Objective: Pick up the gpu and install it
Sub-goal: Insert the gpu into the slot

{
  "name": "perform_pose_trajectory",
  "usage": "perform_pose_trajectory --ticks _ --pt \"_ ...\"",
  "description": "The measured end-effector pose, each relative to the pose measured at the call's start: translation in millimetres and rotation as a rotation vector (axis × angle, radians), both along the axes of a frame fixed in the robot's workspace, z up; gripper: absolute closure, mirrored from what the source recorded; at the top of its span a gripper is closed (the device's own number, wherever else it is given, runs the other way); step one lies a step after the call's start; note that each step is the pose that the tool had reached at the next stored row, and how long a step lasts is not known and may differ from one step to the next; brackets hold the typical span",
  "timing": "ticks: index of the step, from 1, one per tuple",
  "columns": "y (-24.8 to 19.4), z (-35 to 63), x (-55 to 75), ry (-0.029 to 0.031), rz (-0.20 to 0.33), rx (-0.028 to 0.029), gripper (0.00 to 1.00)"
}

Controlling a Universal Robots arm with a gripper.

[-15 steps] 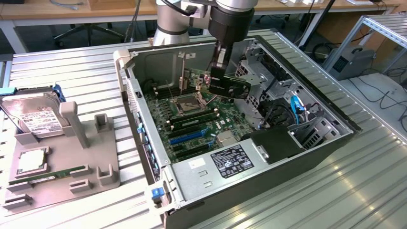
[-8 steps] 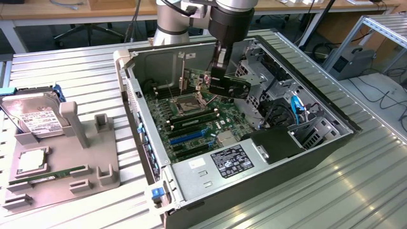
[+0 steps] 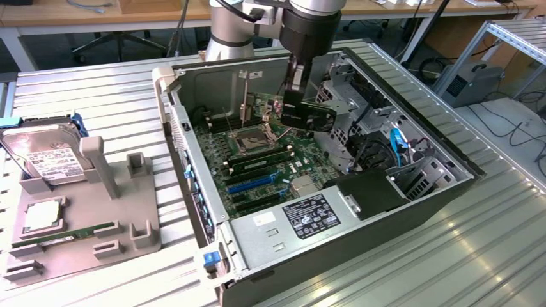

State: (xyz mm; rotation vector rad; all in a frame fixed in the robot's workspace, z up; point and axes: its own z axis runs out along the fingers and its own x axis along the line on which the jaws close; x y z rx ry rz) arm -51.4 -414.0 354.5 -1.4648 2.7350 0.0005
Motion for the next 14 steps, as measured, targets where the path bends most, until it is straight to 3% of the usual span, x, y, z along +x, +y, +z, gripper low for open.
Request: perform_pose_trajectory --ticks 14 --pt "0.0 0.0 0.0 0.0 0.021 0.0 0.72"
